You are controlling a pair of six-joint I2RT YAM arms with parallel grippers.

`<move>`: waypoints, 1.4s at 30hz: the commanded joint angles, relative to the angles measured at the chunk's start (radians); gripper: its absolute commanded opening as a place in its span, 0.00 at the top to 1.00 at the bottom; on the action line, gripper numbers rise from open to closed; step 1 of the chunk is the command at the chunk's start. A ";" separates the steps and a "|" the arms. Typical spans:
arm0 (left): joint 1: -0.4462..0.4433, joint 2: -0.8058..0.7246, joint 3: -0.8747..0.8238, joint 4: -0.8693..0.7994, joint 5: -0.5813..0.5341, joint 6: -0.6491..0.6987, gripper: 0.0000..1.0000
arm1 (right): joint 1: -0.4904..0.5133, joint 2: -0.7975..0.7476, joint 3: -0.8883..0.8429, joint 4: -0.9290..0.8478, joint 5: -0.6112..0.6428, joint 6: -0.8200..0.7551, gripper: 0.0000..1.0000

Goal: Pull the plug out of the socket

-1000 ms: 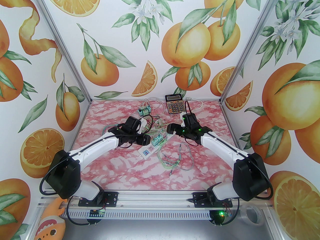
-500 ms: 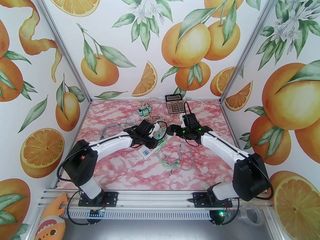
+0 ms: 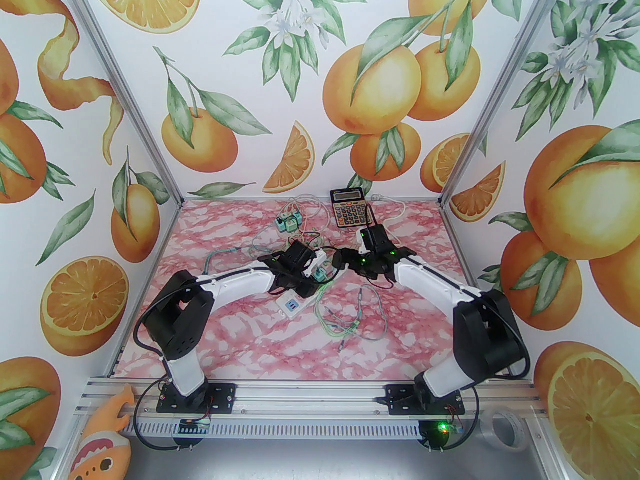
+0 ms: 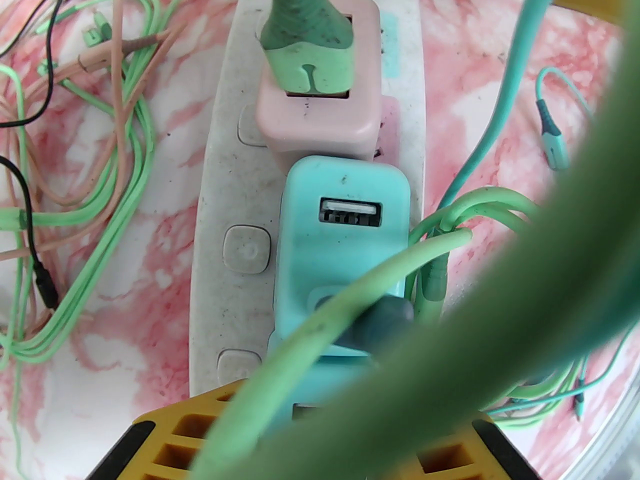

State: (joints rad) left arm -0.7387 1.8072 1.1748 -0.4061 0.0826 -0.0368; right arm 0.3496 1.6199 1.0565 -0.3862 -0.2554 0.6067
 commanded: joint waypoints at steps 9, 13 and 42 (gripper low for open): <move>-0.017 0.040 0.060 0.029 0.001 -0.052 0.80 | -0.041 0.150 0.032 0.084 -0.085 0.133 0.51; -0.025 0.046 0.063 0.027 0.002 -0.073 0.81 | -0.044 0.186 0.019 0.113 -0.112 0.157 0.52; -0.048 0.053 0.132 0.004 0.057 -0.166 0.85 | -0.062 0.336 0.077 -0.011 -0.043 0.016 0.64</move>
State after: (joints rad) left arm -0.7792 1.8618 1.2591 -0.4454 0.0635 -0.1837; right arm 0.2924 1.8927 1.1374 -0.3176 -0.3931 0.6666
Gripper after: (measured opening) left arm 0.286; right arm 0.359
